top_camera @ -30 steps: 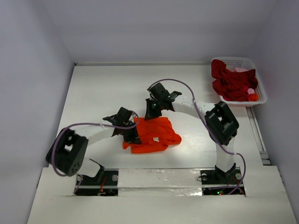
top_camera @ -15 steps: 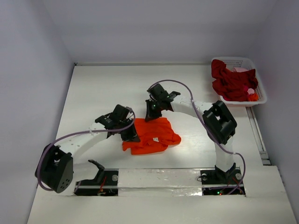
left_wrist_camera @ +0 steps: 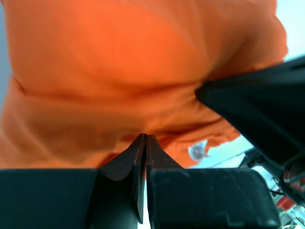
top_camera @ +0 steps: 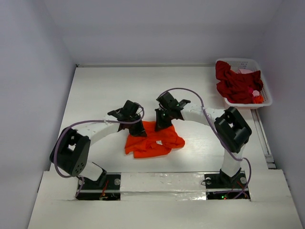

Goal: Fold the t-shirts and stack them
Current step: Fold the long partially folded tshirt into a neat square

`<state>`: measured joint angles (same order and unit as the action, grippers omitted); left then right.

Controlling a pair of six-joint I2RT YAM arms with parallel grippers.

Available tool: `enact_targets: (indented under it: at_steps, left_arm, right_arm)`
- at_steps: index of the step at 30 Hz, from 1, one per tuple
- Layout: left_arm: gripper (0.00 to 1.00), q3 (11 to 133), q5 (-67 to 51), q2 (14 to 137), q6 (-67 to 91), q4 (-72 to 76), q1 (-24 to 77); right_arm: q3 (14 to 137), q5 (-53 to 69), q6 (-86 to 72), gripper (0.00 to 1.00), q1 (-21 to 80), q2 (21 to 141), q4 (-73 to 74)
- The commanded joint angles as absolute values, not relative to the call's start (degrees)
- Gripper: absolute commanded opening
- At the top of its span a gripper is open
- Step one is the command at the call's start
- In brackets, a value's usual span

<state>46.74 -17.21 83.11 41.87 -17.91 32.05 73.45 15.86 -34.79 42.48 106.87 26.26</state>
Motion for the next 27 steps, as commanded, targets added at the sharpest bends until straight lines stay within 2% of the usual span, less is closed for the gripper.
enact_targets:
  at_steps: [1,18,27]
  left_arm:
    - [0.00,47.9,-15.4,84.5,41.8,-14.9,32.2]
    - [0.00,55.5,-16.2,86.8,41.4,-15.4,32.2]
    - [0.00,54.0,-16.1,92.7,41.0,-12.0,32.2]
  right_arm:
    - [71.7,15.5,-35.1,0.00,43.1,104.4,23.1]
    - [72.0,15.5,-35.0,0.00,43.1,105.4,22.9]
    - [73.1,15.7,-34.8,0.00,43.1,103.0,24.3]
